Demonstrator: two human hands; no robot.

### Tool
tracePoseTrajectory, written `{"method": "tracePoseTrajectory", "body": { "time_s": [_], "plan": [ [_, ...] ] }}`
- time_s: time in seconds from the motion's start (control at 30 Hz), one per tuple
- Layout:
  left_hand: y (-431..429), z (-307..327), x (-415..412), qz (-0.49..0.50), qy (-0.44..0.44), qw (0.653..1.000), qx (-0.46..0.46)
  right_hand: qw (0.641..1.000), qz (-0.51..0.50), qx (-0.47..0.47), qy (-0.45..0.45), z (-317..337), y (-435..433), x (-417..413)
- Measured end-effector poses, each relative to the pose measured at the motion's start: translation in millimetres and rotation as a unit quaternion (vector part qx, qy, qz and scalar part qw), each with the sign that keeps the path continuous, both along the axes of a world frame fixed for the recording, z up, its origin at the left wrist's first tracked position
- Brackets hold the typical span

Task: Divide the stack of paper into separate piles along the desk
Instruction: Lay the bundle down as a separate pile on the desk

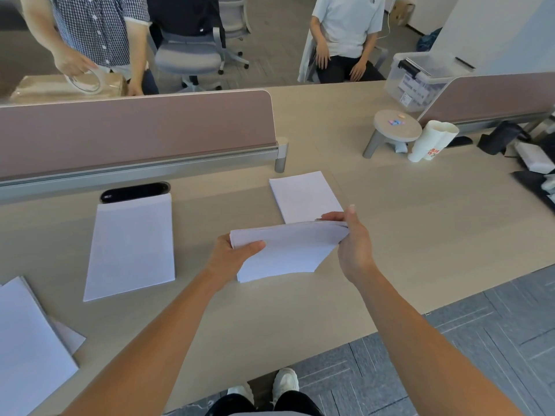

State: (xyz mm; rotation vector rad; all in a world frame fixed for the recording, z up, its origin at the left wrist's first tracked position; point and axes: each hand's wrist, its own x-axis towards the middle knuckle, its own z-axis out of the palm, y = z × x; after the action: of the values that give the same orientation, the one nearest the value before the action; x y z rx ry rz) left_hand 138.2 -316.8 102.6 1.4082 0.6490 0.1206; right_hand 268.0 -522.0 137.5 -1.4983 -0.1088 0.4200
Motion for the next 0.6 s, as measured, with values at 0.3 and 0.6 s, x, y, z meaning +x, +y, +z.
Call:
{"method": "tracePoseTrajectory", "body": {
  "time_s": [0.3,0.6],
  "plan": [
    [1,4,2,0.002,0.006,1.000,0.002,0.987,0.158,-0.044,-0.003,-33,-23,10],
    [4,2,-2,0.010,0.000,1.000,0.012,0.994,0.107,-0.029,0.018,-25,0,-3]
  ]
}}
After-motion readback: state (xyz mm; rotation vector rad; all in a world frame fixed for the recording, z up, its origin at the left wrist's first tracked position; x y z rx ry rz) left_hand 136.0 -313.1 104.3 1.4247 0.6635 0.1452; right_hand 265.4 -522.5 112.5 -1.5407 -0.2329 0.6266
